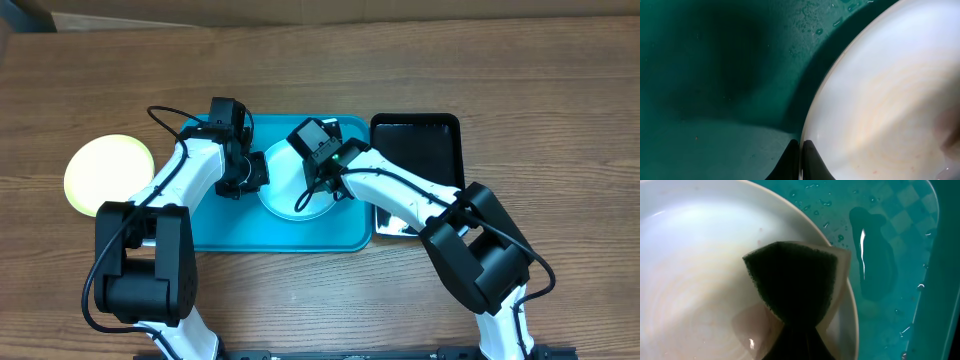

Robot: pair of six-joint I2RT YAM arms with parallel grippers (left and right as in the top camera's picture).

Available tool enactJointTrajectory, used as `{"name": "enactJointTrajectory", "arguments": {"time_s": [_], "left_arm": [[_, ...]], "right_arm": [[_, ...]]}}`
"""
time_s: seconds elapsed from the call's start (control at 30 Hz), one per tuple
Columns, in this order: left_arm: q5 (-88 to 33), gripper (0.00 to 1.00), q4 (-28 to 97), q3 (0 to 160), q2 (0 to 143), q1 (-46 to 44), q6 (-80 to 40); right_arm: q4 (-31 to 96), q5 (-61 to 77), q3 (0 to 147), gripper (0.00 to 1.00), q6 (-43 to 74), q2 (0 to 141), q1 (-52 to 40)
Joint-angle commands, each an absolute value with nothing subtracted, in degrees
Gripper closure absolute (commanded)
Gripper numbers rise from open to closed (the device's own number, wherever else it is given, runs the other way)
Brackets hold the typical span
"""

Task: Clean dirty plates on tray and stack at the side
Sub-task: 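Scrub the pale blue plate with the sponge while the left gripper holds it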

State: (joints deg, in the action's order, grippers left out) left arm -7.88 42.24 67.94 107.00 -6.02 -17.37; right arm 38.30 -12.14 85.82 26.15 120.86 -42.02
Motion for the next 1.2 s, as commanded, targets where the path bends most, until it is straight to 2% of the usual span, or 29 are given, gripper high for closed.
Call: {"name": "enactJointTrajectory", "arguments": {"time_s": [0.0, 0.67, 1.1, 1.17], "left_arm": [[-7.0, 0.96, 42.6, 68.8, 107.5, -6.4, -15.2], [-7.1, 0.96, 42.6, 68.8, 107.5, -6.4, -15.2], [-7.0, 0.96, 42.4, 68.8, 107.5, -6.4, -15.2], [-7.0, 0.96, 42.4, 68.8, 107.5, -6.4, -15.2]], "right_arm": [[39.4, -7.3, 85.6, 0.96, 27.7, 122.9, -41.0], [36.5, -0.4, 85.6, 0.96, 26.6, 125.8, -41.0], [31.4, 31.6, 86.8, 0.96, 19.7, 125.6, -40.6], [32.3, 33.0, 88.6, 0.96, 19.4, 125.1, -39.8]]}}
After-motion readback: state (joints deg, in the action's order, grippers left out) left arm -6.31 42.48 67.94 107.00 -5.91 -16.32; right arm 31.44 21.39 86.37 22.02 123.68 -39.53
